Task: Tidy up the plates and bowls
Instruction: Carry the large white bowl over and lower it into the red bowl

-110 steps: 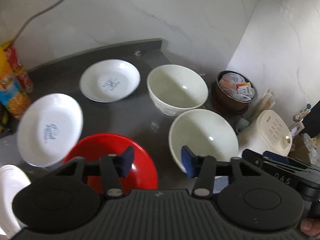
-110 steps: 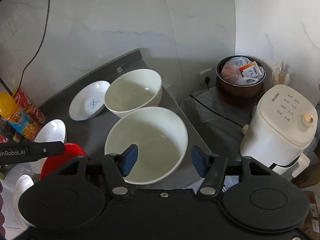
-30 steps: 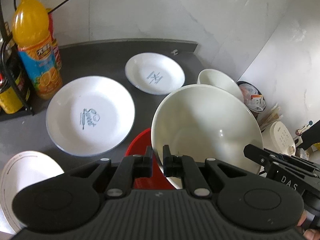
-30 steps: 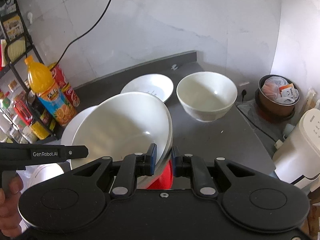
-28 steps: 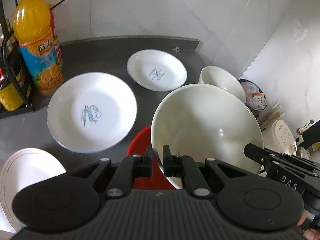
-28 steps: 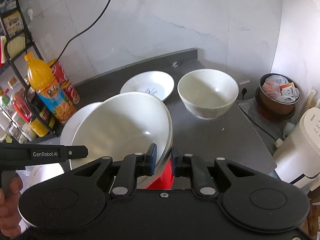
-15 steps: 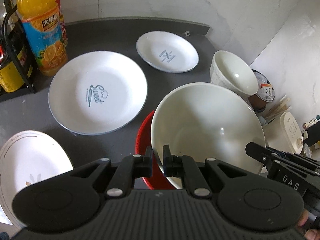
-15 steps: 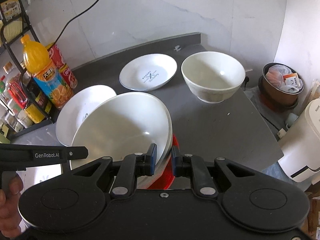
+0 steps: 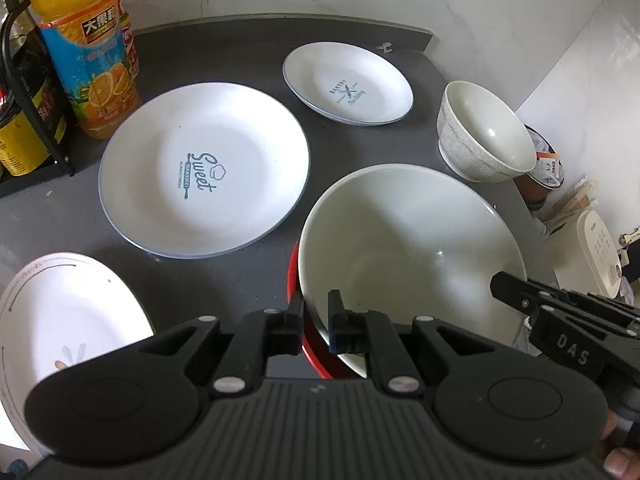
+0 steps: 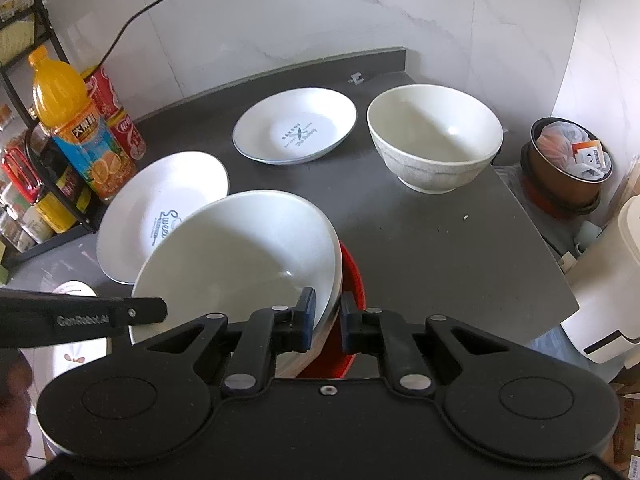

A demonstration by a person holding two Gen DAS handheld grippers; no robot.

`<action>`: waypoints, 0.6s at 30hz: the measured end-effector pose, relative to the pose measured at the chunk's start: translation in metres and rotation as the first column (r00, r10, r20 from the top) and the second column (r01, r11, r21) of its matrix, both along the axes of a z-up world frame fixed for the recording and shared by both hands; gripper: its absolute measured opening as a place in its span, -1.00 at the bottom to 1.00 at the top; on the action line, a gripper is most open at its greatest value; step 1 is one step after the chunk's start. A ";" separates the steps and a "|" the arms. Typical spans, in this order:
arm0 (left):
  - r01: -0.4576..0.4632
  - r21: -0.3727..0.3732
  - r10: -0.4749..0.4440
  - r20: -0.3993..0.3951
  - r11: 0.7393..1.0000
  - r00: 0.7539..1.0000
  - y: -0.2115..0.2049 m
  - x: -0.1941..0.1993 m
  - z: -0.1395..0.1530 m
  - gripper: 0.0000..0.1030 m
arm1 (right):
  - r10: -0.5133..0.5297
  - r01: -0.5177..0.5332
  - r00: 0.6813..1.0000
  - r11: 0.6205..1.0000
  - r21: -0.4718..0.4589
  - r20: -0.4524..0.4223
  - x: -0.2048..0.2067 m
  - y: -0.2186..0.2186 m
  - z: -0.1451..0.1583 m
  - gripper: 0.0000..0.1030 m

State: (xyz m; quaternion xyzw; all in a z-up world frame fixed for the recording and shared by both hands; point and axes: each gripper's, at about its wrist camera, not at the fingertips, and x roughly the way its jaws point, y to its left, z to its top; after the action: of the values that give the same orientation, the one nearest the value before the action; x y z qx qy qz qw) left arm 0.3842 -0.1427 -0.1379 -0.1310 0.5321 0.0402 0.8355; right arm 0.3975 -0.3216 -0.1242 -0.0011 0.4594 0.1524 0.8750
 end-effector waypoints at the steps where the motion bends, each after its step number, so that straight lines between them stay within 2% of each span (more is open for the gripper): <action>1: 0.003 0.000 -0.003 -0.001 1.000 1.000 0.000 0.001 0.000 -0.82 | -0.003 0.003 1.000 1.000 -0.002 -0.004 0.000 0.000 -0.002 -0.76; 8: 0.026 0.013 -0.026 0.001 1.000 1.000 -0.004 0.000 0.000 -0.82 | -0.036 0.036 0.999 0.999 -0.005 -0.021 0.001 -0.002 -0.010 -0.81; 11: 0.036 0.020 -0.036 0.001 0.999 0.999 -0.004 0.001 0.000 -0.82 | -0.043 0.043 0.999 0.999 -0.005 -0.013 0.001 -0.002 -0.011 -0.90; 18: 0.034 0.024 -0.034 0.017 0.999 0.999 0.001 -0.002 0.008 -0.82 | -0.037 0.037 0.999 0.998 -0.054 -0.015 0.003 0.008 -0.013 -0.85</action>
State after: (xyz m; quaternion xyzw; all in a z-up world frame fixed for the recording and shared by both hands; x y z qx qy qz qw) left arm 0.3823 -0.1415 -0.1303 -0.1125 0.5265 0.0312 0.8421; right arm 0.4005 -0.3133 -0.1367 -0.0151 0.4702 0.1237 0.8737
